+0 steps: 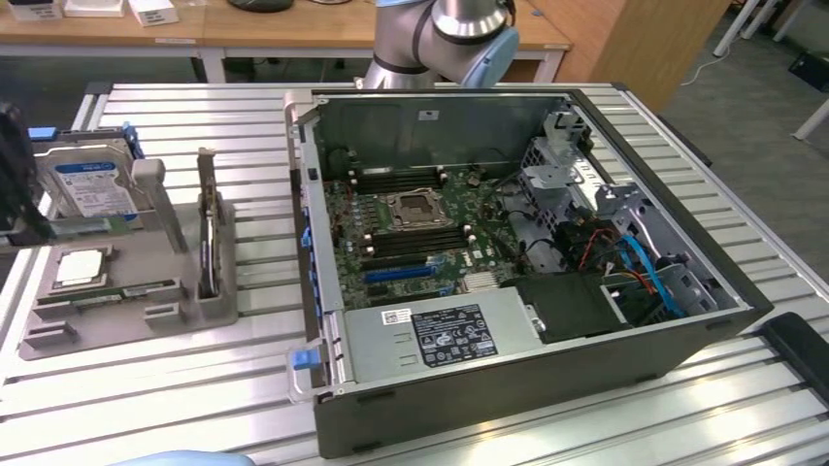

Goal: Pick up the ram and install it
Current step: 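Pick up the ram and move it above insertion slot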

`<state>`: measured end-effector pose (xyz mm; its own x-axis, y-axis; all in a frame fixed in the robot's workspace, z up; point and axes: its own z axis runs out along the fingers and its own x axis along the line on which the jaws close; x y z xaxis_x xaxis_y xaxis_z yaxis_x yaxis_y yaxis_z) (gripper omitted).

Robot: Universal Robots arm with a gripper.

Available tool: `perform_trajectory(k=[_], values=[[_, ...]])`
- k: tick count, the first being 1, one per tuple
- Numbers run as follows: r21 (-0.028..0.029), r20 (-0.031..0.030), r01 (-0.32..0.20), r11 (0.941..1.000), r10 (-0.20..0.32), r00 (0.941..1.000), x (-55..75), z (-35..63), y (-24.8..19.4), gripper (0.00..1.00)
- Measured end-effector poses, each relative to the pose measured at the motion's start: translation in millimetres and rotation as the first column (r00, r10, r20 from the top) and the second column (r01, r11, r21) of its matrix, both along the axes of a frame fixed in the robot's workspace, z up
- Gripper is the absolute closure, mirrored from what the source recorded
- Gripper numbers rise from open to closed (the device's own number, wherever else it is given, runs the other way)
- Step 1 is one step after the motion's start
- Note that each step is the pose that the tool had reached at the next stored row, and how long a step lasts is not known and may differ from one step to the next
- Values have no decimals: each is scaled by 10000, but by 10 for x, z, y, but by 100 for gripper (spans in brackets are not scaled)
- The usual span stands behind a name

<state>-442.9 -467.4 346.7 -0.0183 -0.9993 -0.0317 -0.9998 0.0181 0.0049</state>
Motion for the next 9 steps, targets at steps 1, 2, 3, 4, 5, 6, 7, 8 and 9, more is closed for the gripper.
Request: perform_trajectory(k=[1, 2, 3, 4, 5, 6, 7, 8, 9], values=[[-1, -1, 0, 10000, 0, 10000, 0, 45, 0, 87], [0, -1, 0, 10000, 0, 10000, 0, 90, 0, 87], [0, 0, 0, 10000, 0, 10000, 0, 134, 0, 87], [0, 0, 0, 10000, 0, 10000, 0, 177, 0, 87], [0, -1, 0, 10000, 0, 10000, 0, 223, 0, 87], [0, -1, 0, 10000, 0, 10000, 0, 265, 0, 87], [0, -1, 0, 10000, 0, 10000, 0, 306, 0, 87], [1, 0, 0, 10000, 0, 10000, 0, 347, 0, 87], [1, -1, 0, 10000, 0, 10000, 0, 386, 0, 87]])
